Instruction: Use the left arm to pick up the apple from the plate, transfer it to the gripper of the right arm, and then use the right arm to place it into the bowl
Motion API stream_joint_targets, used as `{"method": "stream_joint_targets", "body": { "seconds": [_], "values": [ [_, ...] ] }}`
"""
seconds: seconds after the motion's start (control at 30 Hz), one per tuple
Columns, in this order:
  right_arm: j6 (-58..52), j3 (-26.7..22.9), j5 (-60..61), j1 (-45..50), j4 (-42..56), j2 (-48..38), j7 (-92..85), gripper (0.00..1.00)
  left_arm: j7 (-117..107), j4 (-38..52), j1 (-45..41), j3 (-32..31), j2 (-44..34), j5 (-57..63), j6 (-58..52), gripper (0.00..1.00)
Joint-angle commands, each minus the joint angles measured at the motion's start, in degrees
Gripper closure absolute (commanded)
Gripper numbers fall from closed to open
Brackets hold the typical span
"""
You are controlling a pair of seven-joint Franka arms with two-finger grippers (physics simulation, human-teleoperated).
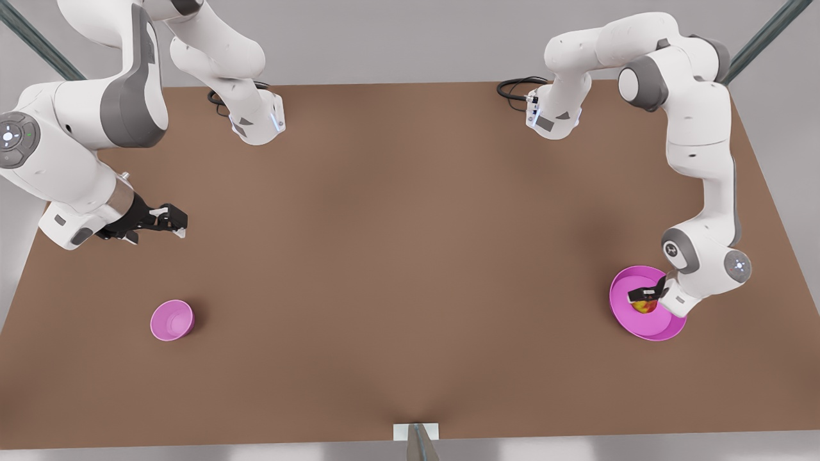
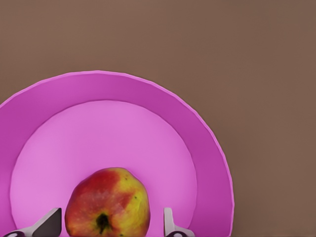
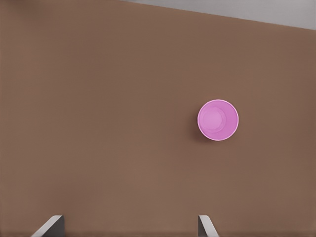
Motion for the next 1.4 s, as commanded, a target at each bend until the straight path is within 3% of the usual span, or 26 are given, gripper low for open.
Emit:
{"method": "stream_joint_targets", "body": {
  "seconds": [0.0, 0.07, 0.17, 1.0, 1.17, 1.27, 1.37],
  "values": [
    [-0.3, 0.0, 0.0, 0.0, 0.0, -0.1, -0.2, 0.0, 6.5, 0.0, 0.0, 0.0, 0.2, 0.1, 0.7, 0.0],
    [-0.3, 0.0, 0.0, 0.0, 0.0, -0.1, -0.2, 0.0, 6.5, 0.0, -0.4, 0.0, 0.5, 0.1, 0.7, 0.02],
    [-0.3, 0.0, 0.0, 0.0, 0.0, -0.1, -0.1, 0.0, 6.5, 0.0, -0.4, 0.0, 0.5, 0.2, 0.7, 0.15],
    [0.7, 0.7, 0.3, 0.4, 0.0, 1.1, 2.8, 0.0, 6.4, 0.7, -0.8, -0.1, 1.7, 0.3, 1.2, 0.25],
    [0.7, 0.7, 2.2, 0.3, 0.0, 1.1, 2.7, 0.0, 12.5, 4.0, -0.4, -0.8, -4.8, -0.8, -5.6, 0.27],
    [0.7, 0.7, 2.3, 0.3, 0.0, 1.1, 2.8, 0.0, 16.9, 8.2, -0.4, -10.5, -6.6, -13.8, -14.9, 0.28],
    [1.5, 0.8, 10.1, 0.9, 0.0, 2.7, 6.7, 0.0, 20.3, 11.6, -1.0, -23.6, -4.8, -18.1, -14.9, 0.27]
  ]
}}
